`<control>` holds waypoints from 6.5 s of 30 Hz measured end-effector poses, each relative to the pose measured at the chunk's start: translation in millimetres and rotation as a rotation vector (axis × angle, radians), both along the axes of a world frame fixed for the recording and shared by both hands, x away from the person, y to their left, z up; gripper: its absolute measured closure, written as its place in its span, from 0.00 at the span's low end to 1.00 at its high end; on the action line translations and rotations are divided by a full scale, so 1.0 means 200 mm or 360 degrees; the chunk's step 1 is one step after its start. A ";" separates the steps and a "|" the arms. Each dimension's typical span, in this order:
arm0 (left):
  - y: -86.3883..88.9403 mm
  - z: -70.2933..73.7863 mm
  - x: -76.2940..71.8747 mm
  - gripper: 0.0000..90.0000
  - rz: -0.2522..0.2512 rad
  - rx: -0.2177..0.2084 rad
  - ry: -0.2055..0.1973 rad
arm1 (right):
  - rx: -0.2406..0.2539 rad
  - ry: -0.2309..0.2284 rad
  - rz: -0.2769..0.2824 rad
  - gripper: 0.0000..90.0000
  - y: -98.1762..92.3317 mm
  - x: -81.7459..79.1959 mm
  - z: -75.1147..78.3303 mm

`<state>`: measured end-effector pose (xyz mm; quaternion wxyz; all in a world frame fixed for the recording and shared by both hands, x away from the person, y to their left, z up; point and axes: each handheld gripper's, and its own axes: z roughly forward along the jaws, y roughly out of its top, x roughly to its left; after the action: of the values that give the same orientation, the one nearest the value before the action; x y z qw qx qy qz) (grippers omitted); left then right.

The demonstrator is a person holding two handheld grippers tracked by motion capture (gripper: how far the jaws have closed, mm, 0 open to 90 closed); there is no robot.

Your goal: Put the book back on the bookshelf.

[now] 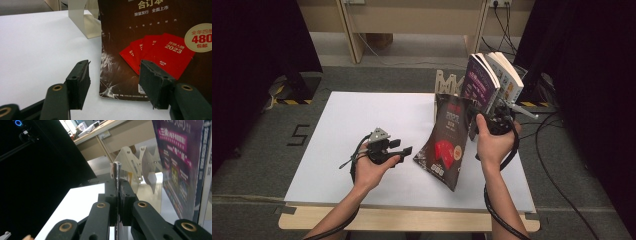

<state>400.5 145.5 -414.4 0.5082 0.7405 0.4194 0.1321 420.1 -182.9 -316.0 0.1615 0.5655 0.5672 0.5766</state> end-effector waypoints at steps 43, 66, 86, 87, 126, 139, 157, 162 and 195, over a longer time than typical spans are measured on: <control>-0.25 0.22 0.15 0.46 -0.0146 -0.0056 -0.0133 | -0.0036 -0.0138 -0.0107 0.97 0.09 0.13 0.10; -0.50 0.33 0.19 0.44 -0.0295 -0.0089 -0.0174 | -0.0068 -0.0110 -0.0130 0.97 0.14 0.15 0.07; -0.63 0.34 0.23 0.41 -0.0313 -0.0074 -0.0140 | -0.0087 -0.0117 -0.0117 0.97 0.17 0.16 0.07; -0.64 0.34 0.23 0.41 -0.0318 -0.0077 -0.0142 | -0.0088 -0.0116 -0.0117 0.97 0.17 0.16 0.07; -0.69 0.35 0.24 0.62 -0.0174 0.0083 -0.0212 | -0.0065 -0.0179 -0.0084 0.97 0.21 0.13 0.12; -0.68 0.34 0.22 0.77 -0.0080 0.0111 -0.0282 | -0.0112 -0.0244 -0.0047 0.97 0.23 0.10 0.13; -0.64 0.28 0.21 0.90 0.0086 0.0209 -0.0339 | -0.0156 -0.0282 0.0083 0.96 0.29 0.12 0.10; -0.66 0.26 0.22 0.85 0.0080 0.0173 -0.0303 | -0.0158 -0.0269 0.0079 0.96 0.30 0.12 0.09; -0.51 0.21 0.25 0.96 0.0198 0.0057 -0.0332 | -0.0141 -0.0144 -0.0059 0.77 -0.23 -0.12 -0.20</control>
<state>449.9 42.7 -373.1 0.5266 0.7043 0.4068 0.2472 396.2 -228.7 -355.1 0.2225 0.5417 0.5737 0.5727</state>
